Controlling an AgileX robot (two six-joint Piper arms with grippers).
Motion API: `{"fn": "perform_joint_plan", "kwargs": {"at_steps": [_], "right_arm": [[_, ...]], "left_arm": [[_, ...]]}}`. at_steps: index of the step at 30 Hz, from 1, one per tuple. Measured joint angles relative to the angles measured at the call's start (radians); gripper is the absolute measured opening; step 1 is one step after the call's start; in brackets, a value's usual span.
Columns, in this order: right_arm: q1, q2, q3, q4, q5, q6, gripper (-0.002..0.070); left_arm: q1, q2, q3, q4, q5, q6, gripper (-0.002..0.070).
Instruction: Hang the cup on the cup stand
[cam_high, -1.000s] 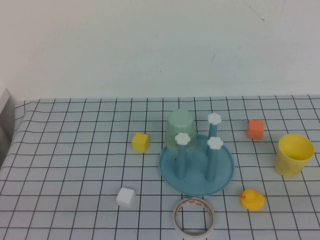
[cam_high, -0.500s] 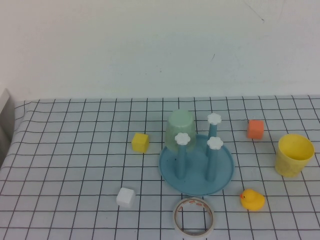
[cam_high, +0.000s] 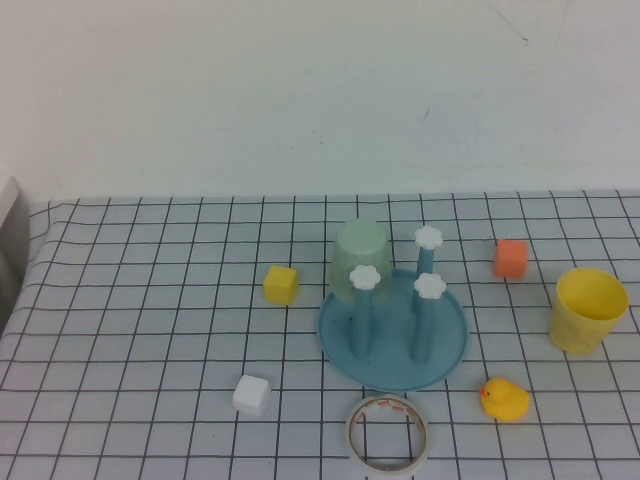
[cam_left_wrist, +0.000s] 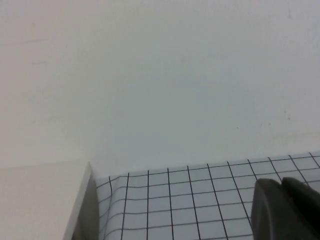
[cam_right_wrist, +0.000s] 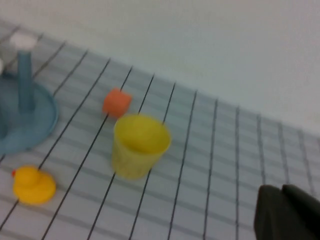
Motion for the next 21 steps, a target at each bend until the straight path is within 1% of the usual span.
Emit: {"fn": "perform_joint_plan", "kwargs": {"at_steps": [3,8,12,15,16,19,21], "right_arm": [[0.000,0.136,0.000,0.005,0.062,-0.013,-0.0001],[0.000,0.317,0.000,0.104,0.060,-0.013,-0.0001],[0.010,0.445,-0.045,0.167,0.098,-0.026,-0.0001],[0.020,0.566,-0.133,0.181,0.151,-0.037,-0.0001],[0.022,0.595,-0.157,0.183,0.150,-0.037,0.0001],[0.022,0.682,-0.230,0.183,0.153,-0.039,0.0036],[0.022,0.747,-0.290,0.183,0.153,-0.039,0.0096]], "left_arm": [[0.000,0.038,0.000,-0.019,-0.010,-0.002,-0.0001],[0.000,0.127,0.002,-0.027,0.005,-0.008,-0.0001],[0.000,0.228,-0.001,-0.087,0.124,-0.010,-0.0001],[0.000,0.314,-0.016,-0.155,0.214,-0.002,-0.0001],[0.000,0.328,-0.016,-0.163,0.219,-0.002,-0.0001],[0.000,0.370,-0.016,-0.173,0.217,0.002,-0.0001],[0.000,0.394,-0.016,-0.176,0.213,0.005,-0.0001]]}}
